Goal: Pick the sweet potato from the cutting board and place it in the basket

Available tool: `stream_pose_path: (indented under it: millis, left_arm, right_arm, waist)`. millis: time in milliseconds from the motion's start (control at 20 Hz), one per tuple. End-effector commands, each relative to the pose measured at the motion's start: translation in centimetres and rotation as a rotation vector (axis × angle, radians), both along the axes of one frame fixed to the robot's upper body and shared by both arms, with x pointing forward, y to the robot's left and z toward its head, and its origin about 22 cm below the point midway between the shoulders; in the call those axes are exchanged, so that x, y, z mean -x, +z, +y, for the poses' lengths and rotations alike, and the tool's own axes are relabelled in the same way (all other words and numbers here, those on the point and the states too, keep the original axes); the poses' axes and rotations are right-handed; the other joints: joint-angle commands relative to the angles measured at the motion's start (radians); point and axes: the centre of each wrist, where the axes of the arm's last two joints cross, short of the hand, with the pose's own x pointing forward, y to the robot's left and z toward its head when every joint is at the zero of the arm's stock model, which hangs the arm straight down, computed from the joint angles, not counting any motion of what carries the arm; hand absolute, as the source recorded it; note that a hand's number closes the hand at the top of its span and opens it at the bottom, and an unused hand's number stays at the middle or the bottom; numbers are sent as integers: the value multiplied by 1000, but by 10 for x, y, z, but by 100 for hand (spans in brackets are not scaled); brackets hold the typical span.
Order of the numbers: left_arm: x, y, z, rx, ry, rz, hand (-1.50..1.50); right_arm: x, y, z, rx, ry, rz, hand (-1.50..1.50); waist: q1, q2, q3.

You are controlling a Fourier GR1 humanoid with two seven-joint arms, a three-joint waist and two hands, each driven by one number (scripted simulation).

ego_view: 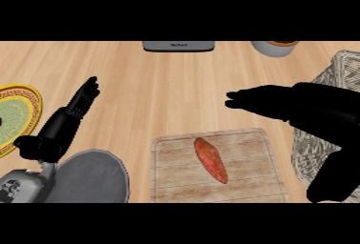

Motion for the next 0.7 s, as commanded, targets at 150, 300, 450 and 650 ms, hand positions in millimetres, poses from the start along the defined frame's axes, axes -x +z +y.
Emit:
stream_pose_path:
  millis: [150,300,450,650]
  left_arm:
    - [-2,17,7,-7,3,-13,0]
    - [8,-18,-15,7,-16,4,0]
    - [-9,6,-9,16,-4,-10,0]
    - [-1,-20,-5,5,-12,-2,0]
  right_arm:
    - [14,-24,-10,1,-11,-7,-150]
    - [-2,-30,-14,-43,-31,34,-150]
    - [-5,-56,-6,-87,-58,46,-150]
    - [6,-81,21,-129,-62,57,-150]
  waist:
    - [3,3,1]
    - [5,3,1]
    - [7,4,1]
    - [4,3,1]
